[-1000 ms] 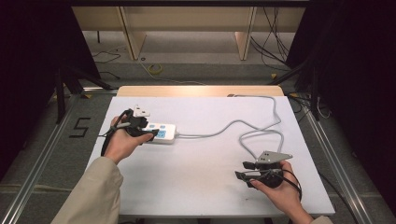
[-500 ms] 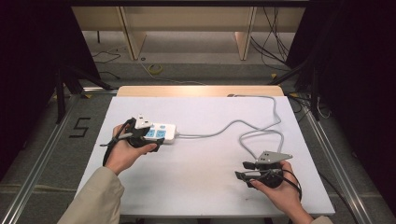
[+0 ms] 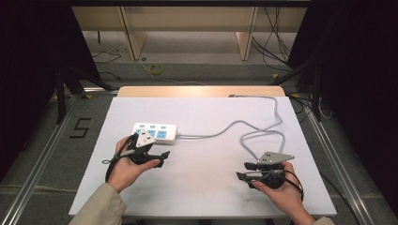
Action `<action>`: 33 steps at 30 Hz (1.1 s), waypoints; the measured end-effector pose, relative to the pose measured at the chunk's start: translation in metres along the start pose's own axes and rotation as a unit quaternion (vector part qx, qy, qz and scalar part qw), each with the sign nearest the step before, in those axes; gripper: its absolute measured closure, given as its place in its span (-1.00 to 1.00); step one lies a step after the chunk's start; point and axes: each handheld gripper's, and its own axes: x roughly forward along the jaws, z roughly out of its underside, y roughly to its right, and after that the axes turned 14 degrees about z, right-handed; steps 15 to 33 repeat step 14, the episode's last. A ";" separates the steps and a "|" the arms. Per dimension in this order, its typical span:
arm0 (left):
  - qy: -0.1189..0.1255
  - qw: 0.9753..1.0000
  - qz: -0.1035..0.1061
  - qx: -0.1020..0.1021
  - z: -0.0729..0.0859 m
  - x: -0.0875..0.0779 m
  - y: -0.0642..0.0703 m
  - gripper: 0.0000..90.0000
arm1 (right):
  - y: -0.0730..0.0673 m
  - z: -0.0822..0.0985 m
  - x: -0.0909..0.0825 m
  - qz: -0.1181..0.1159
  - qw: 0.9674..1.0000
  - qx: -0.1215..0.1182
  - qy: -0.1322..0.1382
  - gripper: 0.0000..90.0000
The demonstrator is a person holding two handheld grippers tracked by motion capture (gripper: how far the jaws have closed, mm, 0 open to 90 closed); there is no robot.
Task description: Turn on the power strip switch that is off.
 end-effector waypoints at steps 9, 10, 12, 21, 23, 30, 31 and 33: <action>0.025 1.000 -0.006 -0.009 0.022 0.002 0.013 -0.52 | -0.001 -0.001 0.000 -0.002 1.000 0.001 -0.001 0.06; 0.026 1.000 -0.006 -0.008 0.023 0.002 0.014 -0.52 | -0.001 -0.001 0.000 -0.002 1.000 0.001 -0.001 0.06; 0.023 1.000 0.001 -0.004 0.024 0.003 0.018 -0.52 | -0.001 -0.001 0.000 -0.002 1.000 -0.001 -0.001 0.06; 0.016 1.000 0.007 0.002 0.026 0.006 0.022 -0.53 | -0.001 -0.001 -0.001 -0.002 1.000 0.001 0.000 0.05; 0.016 1.000 0.007 0.002 0.026 0.006 0.022 -0.53 | -0.001 -0.001 -0.001 -0.002 1.000 0.001 0.000 0.05; 0.016 1.000 0.007 0.002 0.026 0.006 0.022 -0.53 | -0.001 -0.001 -0.001 -0.002 1.000 0.001 0.000 0.05; 0.016 1.000 0.007 0.002 0.026 0.006 0.022 -0.53 | -0.001 -0.001 -0.001 -0.002 1.000 0.001 0.000 0.05; 0.016 1.000 0.007 0.002 0.026 0.006 0.022 -0.53 | -0.001 -0.001 -0.001 -0.002 1.000 0.001 0.000 0.05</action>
